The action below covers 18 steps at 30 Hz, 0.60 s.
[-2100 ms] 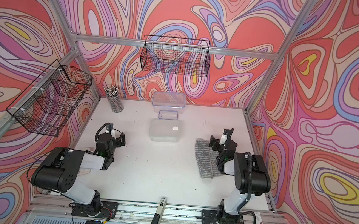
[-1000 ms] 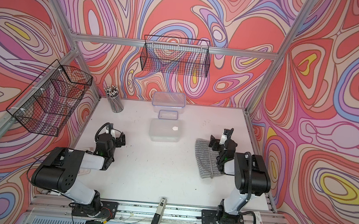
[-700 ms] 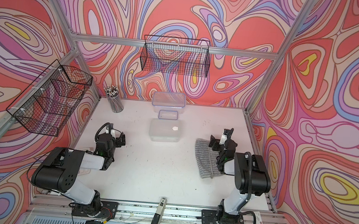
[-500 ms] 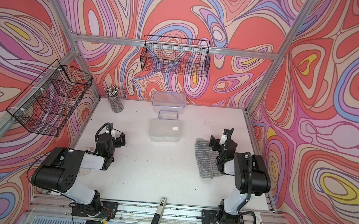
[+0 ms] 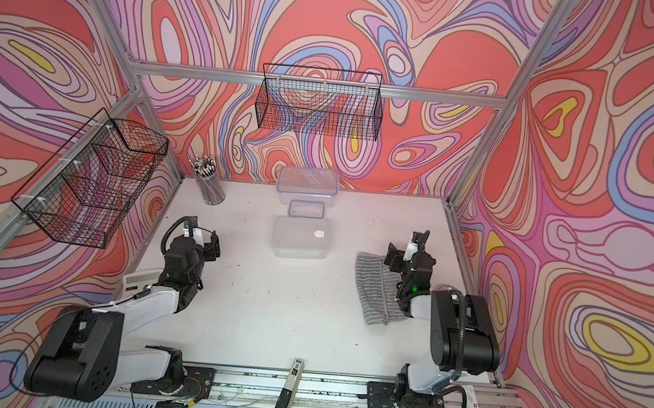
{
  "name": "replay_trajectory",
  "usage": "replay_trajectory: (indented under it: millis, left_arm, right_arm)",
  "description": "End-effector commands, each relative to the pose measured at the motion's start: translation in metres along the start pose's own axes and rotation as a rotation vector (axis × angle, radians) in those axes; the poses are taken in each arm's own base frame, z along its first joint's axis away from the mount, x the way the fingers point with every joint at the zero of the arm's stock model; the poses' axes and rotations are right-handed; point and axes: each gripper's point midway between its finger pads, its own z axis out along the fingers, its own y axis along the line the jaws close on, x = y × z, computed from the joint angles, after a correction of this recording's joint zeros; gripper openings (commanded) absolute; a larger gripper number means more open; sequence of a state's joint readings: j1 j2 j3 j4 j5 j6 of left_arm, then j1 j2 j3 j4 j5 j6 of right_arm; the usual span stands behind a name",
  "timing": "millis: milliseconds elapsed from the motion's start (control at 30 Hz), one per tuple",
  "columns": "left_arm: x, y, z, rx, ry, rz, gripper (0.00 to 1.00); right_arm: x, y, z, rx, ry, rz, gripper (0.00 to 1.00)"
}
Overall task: Wipe the insides of the lunch boxes
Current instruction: Open the fastener of the lunch box.
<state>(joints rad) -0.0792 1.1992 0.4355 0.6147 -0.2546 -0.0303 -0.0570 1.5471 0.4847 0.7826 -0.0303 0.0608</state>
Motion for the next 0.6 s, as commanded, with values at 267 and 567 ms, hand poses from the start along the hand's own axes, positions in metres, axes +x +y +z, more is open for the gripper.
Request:
replay_trajectory:
  millis: [267,567]
  left_arm:
    - [-0.068,-0.07,-0.036,0.327,0.14,-0.096,0.77]
    - [-0.045,-0.142,-0.028,0.536,0.347,-0.188,0.75]
  right_arm:
    - [-0.078,0.073,-0.014,-0.13,0.138,0.009,0.85]
    - [-0.065,0.207,-0.012,-0.565,0.279,0.345,0.81]
